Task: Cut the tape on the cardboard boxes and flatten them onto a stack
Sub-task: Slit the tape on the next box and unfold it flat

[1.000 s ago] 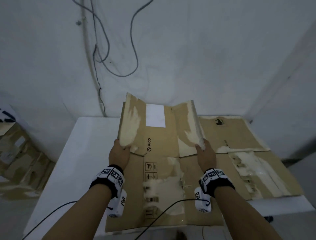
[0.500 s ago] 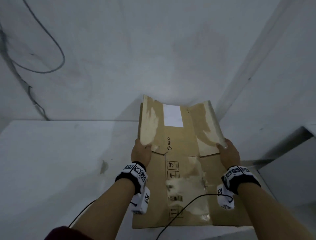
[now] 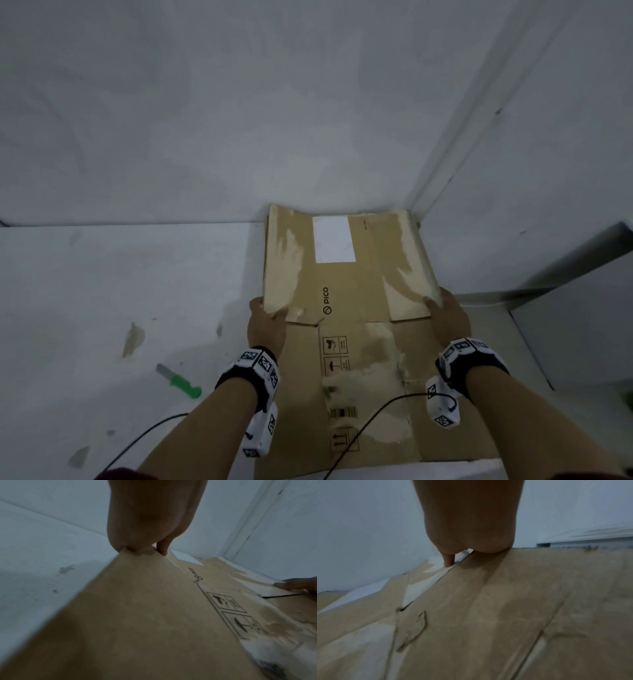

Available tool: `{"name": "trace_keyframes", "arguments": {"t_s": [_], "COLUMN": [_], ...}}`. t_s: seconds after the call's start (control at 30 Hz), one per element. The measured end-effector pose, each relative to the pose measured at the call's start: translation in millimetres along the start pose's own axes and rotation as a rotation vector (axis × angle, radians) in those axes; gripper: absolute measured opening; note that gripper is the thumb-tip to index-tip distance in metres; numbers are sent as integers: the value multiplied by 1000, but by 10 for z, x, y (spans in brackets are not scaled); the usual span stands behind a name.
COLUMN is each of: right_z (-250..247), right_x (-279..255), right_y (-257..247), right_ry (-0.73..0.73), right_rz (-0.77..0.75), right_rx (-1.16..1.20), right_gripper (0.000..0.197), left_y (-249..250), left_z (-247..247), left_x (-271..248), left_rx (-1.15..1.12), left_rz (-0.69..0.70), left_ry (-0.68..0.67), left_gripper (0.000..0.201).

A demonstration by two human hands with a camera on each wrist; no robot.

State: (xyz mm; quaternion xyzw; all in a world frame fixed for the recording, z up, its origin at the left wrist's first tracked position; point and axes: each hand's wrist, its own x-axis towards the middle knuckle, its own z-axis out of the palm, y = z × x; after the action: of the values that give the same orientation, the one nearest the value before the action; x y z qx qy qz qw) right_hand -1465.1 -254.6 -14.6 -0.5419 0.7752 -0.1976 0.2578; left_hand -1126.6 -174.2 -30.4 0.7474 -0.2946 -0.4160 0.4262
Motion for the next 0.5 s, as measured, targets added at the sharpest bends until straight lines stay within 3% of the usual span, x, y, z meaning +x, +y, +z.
{"name": "trace_keyframes", "arguments": {"t_s": [0.17,0.27,0.37,0.43,0.5], "right_z": [52,100,167,217,324], "right_x": [275,372,322,252,203], "right_y": [67,136,124,60,77], "right_ry": [2,9,181,245,139], "right_rz": [33,88,151,64,-54], "right_rx": [-33,-136,-181,-176,-267], "right_gripper": [54,60,63,55,52], "left_y": [-57,-173,-150,-163,-215], "left_z": [145,265,315,324,320], "left_x": [154,158,99,88,101], "left_rx": [17,163,356,327,386], "left_rz": [-2,-23,-92,-63,29], "left_ry": [37,88,128,114,25], "left_gripper": [49,58,63,74,80]}}
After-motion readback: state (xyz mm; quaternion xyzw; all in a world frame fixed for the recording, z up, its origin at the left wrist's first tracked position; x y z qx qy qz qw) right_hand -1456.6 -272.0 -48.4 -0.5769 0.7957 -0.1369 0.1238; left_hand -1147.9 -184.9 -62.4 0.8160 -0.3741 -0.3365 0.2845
